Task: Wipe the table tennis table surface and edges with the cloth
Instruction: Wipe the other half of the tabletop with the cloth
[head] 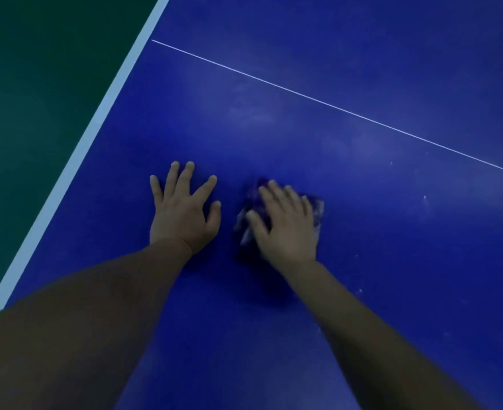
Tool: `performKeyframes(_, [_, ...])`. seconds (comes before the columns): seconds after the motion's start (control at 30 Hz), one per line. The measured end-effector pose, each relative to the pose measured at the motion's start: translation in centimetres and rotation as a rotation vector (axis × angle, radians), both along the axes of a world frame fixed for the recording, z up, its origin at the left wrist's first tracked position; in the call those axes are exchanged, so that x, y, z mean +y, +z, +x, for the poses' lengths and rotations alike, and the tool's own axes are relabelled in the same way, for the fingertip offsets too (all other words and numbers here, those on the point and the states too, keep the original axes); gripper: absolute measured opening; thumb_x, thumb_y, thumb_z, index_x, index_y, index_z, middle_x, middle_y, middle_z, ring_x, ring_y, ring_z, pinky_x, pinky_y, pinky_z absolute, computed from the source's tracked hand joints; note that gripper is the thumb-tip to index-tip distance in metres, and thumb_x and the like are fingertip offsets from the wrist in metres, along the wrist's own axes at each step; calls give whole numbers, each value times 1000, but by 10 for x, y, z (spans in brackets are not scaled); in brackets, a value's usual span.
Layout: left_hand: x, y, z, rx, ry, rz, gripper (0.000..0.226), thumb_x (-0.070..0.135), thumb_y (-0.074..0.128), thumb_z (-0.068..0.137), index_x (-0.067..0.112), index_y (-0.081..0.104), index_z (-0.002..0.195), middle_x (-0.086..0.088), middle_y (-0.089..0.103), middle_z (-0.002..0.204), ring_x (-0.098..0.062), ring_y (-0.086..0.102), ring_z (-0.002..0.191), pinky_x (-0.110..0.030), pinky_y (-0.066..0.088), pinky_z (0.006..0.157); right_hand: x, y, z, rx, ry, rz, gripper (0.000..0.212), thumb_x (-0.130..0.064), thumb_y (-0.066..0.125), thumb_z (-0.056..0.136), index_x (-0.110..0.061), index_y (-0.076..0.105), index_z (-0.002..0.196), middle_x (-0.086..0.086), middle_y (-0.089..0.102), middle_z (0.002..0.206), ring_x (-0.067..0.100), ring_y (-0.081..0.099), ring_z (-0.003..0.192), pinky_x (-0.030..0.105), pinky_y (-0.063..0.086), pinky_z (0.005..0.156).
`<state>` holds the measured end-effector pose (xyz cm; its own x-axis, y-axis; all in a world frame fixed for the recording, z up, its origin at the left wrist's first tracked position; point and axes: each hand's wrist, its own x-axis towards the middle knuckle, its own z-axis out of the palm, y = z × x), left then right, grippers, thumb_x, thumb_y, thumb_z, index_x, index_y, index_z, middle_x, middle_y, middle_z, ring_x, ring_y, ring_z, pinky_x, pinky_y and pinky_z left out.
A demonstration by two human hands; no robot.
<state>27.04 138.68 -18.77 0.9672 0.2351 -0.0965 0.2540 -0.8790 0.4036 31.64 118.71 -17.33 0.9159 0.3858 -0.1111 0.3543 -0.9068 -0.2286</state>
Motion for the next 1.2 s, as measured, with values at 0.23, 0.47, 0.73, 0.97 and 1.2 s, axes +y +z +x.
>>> performKeyframes(0.23, [23,6,-28,-18,-96,-162,48,29,51,102,16,50,148,-12,21,165,-26,3,156,-39,-7,125,-51,10,-63,29,507,-65,49,-44,40,102,-25,52,145,-5,43,155,22,37,146,48,26,119])
performKeyframes(0.47, [33,8,-193,45,-95,97,59,44,30,100,19,44,152,-10,29,163,-27,13,155,-58,7,123,24,0,-106,72,138,33,52,-48,32,105,-30,37,154,-10,26,164,21,13,154,47,2,124])
performKeyframes(0.73, [40,-6,-257,153,-102,212,61,49,23,102,26,25,158,-5,12,169,-26,1,156,-59,3,122,-34,2,-147,-29,584,-61,48,-47,42,102,-28,54,143,-6,44,155,26,34,147,55,26,117])
performKeyframes(0.97, [41,-3,-255,148,-106,154,60,46,24,100,28,25,158,-5,9,169,-24,-4,156,-58,-1,123,55,-6,-209,4,238,32,47,-43,39,105,-29,45,149,-8,37,159,24,25,150,52,9,122])
performKeyframes(1.2, [50,5,-257,117,-165,14,62,40,23,97,27,30,157,-4,5,169,-21,-11,155,-48,-15,123,-19,-2,-287,0,688,-65,45,-44,38,105,-31,44,147,-8,38,159,23,27,150,49,13,122])
